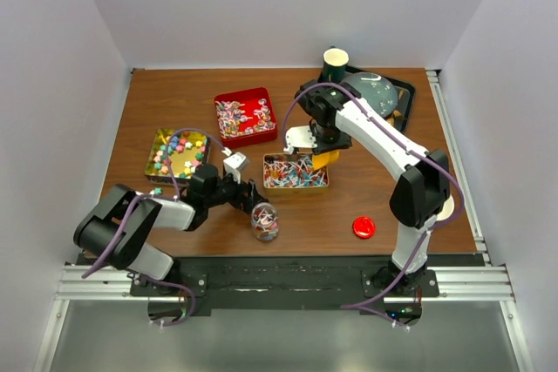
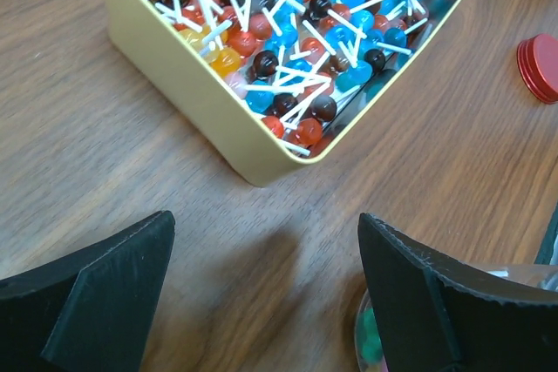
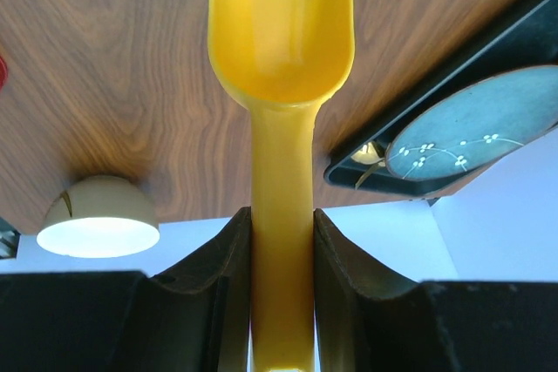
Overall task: Pack the candies
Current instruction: Scoop the fake candies from the storage box, then place the fake candies in the packing bottle.
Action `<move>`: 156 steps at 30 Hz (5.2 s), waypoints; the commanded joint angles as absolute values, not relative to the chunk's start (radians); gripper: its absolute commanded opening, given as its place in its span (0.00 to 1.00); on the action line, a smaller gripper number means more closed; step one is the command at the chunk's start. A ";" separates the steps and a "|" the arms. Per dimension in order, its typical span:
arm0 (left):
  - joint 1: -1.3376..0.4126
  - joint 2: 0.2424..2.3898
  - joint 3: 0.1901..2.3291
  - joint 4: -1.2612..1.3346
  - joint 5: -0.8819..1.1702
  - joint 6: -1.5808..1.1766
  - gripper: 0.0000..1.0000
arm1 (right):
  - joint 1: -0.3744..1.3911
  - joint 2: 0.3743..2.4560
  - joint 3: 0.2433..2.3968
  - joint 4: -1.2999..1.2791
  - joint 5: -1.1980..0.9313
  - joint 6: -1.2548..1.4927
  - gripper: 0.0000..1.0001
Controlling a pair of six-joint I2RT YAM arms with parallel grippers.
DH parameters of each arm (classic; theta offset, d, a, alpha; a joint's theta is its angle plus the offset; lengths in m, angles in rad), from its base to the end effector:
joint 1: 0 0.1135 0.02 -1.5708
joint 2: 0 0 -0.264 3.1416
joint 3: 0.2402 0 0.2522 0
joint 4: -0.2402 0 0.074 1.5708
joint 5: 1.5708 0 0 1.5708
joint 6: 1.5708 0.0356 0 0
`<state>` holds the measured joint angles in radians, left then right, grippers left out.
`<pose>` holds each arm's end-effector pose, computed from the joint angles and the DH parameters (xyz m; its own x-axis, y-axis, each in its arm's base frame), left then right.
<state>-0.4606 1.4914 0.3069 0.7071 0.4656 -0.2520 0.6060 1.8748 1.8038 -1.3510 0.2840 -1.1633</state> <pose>0.2087 -0.1214 0.1237 -0.5867 0.0424 -0.8087 0.6279 0.6544 -0.4212 0.3046 0.1989 0.3009 0.1485 -0.9694 0.1957 -0.9495 -0.1951 -0.2459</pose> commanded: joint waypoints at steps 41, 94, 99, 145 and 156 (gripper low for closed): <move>-0.511 1.637 0.291 0.811 0.374 -0.215 0.91 | 0.738 2.094 1.807 -1.420 0.273 -1.169 0.00; -0.173 0.982 0.400 0.278 0.661 -0.209 0.92 | 0.700 1.809 1.385 -0.907 -0.069 -0.873 0.00; -0.135 0.913 0.411 0.229 0.646 -0.207 0.93 | 0.687 1.741 1.304 -0.853 -0.100 -0.853 0.00; 0.175 1.134 0.793 -0.089 0.732 0.104 0.97 | 0.525 1.178 0.839 -0.454 -0.426 -0.762 0.00; 0.175 0.999 0.647 -0.035 0.715 0.011 1.00 | 0.525 1.239 1.248 -1.047 -0.456 -1.061 0.00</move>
